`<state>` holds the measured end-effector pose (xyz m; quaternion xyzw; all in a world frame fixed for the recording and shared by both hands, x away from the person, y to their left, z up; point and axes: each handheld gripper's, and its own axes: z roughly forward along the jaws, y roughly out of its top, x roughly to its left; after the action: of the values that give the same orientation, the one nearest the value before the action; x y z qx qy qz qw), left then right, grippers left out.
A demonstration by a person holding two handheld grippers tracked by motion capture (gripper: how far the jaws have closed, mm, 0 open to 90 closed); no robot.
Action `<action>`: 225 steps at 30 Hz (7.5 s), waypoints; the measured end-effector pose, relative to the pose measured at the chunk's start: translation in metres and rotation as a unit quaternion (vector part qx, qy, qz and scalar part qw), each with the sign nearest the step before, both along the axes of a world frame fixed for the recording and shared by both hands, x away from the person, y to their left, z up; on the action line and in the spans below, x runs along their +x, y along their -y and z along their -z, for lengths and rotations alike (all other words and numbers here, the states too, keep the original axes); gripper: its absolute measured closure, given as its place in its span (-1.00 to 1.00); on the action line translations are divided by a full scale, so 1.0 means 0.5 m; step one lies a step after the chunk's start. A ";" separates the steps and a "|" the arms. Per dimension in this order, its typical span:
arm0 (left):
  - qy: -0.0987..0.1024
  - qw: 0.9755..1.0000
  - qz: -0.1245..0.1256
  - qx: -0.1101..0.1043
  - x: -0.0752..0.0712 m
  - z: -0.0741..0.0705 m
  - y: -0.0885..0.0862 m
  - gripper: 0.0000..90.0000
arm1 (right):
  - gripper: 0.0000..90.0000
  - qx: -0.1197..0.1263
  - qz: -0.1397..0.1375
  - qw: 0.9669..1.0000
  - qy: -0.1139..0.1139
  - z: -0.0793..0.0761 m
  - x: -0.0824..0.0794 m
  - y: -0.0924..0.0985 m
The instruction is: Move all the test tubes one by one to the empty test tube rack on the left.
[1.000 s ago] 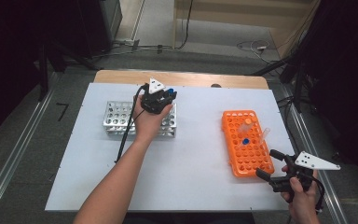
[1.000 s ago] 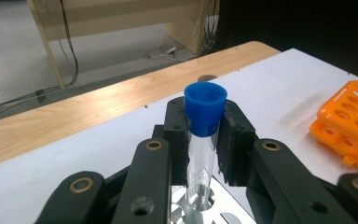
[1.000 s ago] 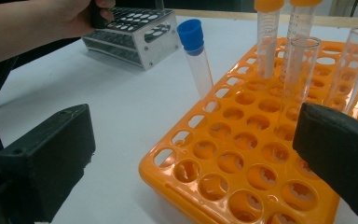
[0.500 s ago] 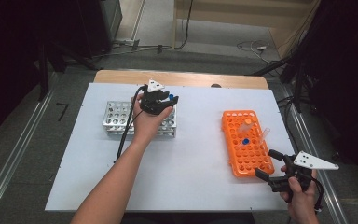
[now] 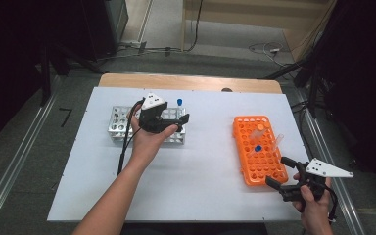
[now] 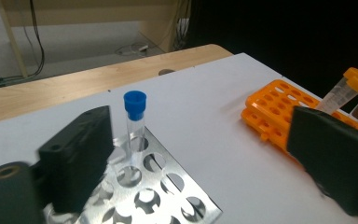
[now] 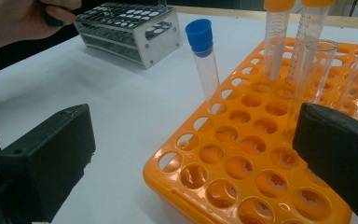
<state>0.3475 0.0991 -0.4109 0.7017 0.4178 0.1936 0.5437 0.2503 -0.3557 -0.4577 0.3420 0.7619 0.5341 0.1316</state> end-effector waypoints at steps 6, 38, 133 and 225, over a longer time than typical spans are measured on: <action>0.014 1.000 0.006 -0.011 -0.052 -0.013 -0.014 -0.98 | -1.00 0.000 0.005 1.000 0.002 -0.003 0.003 -0.007; 0.035 0.999 0.000 -0.020 -0.286 0.037 -0.112 -1.00 | 0.00 -0.066 0.070 0.995 -0.037 0.014 0.067 -0.102; 0.043 0.978 0.202 0.003 -0.300 0.067 0.067 0.71 | 0.68 -0.081 -0.214 0.973 -0.017 0.001 -0.056 -0.394; 0.059 0.996 -0.061 -0.026 0.112 0.000 -0.049 0.71 | -1.00 0.006 0.012 1.000 -0.014 0.003 -0.013 0.014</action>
<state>0.4035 0.1237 -0.4109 0.6478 0.4318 0.2571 0.5726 0.2440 -0.3626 -0.4592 0.3595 0.7564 0.5319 0.1250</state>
